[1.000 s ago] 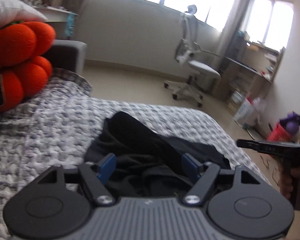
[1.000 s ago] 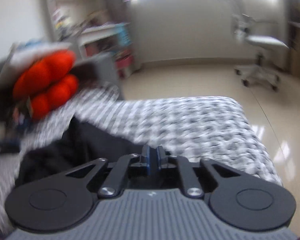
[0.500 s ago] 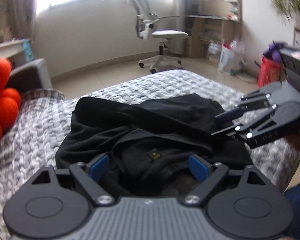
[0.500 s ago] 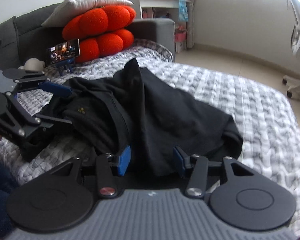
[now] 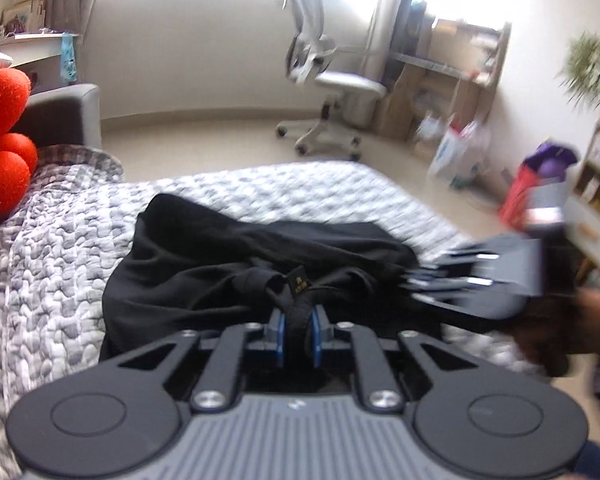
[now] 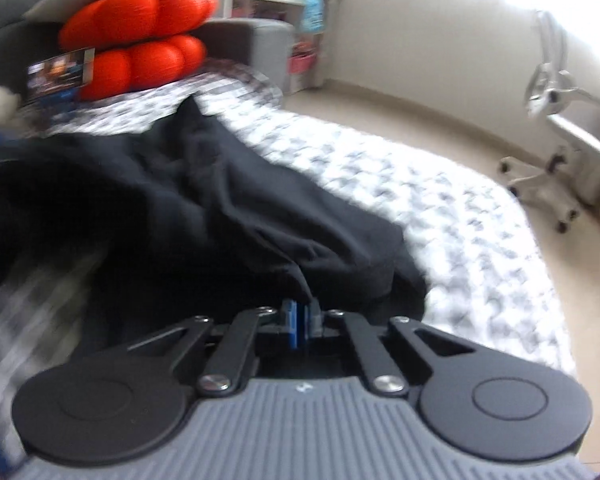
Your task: Fold clothes
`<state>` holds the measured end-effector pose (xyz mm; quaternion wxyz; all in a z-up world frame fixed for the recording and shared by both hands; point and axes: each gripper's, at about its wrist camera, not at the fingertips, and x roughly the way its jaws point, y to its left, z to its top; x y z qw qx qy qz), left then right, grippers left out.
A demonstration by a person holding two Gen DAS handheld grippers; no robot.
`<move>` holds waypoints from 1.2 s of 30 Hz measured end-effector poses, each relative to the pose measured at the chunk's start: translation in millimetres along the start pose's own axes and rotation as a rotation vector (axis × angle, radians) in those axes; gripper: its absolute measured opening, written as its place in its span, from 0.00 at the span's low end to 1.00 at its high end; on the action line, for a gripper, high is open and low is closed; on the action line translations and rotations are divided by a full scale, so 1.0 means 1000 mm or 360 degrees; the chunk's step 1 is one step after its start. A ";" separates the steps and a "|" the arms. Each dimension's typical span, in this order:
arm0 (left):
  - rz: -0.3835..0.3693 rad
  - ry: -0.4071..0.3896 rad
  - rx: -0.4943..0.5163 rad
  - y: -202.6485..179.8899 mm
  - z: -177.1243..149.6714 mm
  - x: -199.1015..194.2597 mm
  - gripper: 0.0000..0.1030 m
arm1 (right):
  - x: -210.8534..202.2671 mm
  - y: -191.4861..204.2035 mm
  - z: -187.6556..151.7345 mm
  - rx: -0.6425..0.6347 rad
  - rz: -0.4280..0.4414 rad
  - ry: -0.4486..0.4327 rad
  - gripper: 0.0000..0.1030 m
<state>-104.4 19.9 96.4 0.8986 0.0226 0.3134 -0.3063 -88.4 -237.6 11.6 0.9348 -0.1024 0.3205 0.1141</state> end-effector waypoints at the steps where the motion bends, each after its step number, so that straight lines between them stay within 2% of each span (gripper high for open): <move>1: -0.0025 -0.0023 -0.0018 -0.002 0.000 -0.011 0.12 | 0.004 -0.001 0.007 0.0003 -0.0007 -0.0016 0.02; 5: -0.0123 -0.0113 -0.0088 -0.010 -0.001 -0.053 0.12 | 0.018 0.005 0.044 -0.0052 0.0012 -0.0107 0.02; 8: -0.0196 -0.0181 -0.0145 -0.015 -0.001 -0.085 0.12 | 0.010 0.017 0.072 -0.0092 0.0078 -0.0227 0.02; 13: -0.0310 -0.0314 -0.0345 -0.007 0.000 -0.112 0.11 | -0.004 0.038 0.118 -0.0159 0.0188 -0.0425 0.02; 15: -0.0304 -0.0359 -0.0436 0.002 -0.001 -0.117 0.12 | -0.010 0.046 0.137 -0.0186 0.0232 -0.0505 0.02; 17: -0.0223 -0.0372 -0.0544 0.016 -0.004 -0.115 0.12 | -0.015 0.053 0.154 -0.0208 0.0278 -0.0577 0.04; 19: -0.0191 -0.0356 -0.0704 0.034 -0.008 -0.108 0.12 | -0.019 0.041 0.142 -0.0123 0.0377 -0.0525 0.09; 22: -0.0178 -0.0344 -0.0885 0.053 -0.008 -0.096 0.11 | -0.033 0.025 0.115 -0.0016 0.0472 -0.0455 0.24; 23: -0.0185 -0.0351 -0.0923 0.056 -0.006 -0.094 0.12 | -0.040 0.021 0.101 -0.0010 0.0479 -0.0448 0.39; 24: -0.0188 -0.0356 -0.0944 0.058 -0.003 -0.091 0.12 | -0.046 0.023 0.092 -0.0018 0.0485 -0.0439 0.50; 27: -0.0196 -0.0374 -0.0997 0.062 0.007 -0.085 0.12 | -0.068 0.027 0.061 -0.0042 0.0549 -0.0409 0.53; 30: -0.0201 -0.0400 -0.1062 0.063 0.017 -0.083 0.12 | -0.086 0.026 0.043 -0.0006 0.0689 -0.0386 0.53; 32: -0.0209 -0.0429 -0.1112 0.062 0.023 -0.085 0.12 | -0.097 0.035 0.041 -0.0028 0.0808 -0.0388 0.53; 34: -0.0216 -0.0458 -0.1161 0.061 0.029 -0.086 0.12 | -0.105 0.049 0.044 -0.0083 0.0914 -0.0380 0.59; 36: -0.0224 -0.0486 -0.1211 0.060 0.035 -0.088 0.12 | -0.104 0.066 0.051 -0.0155 0.0963 -0.0345 0.67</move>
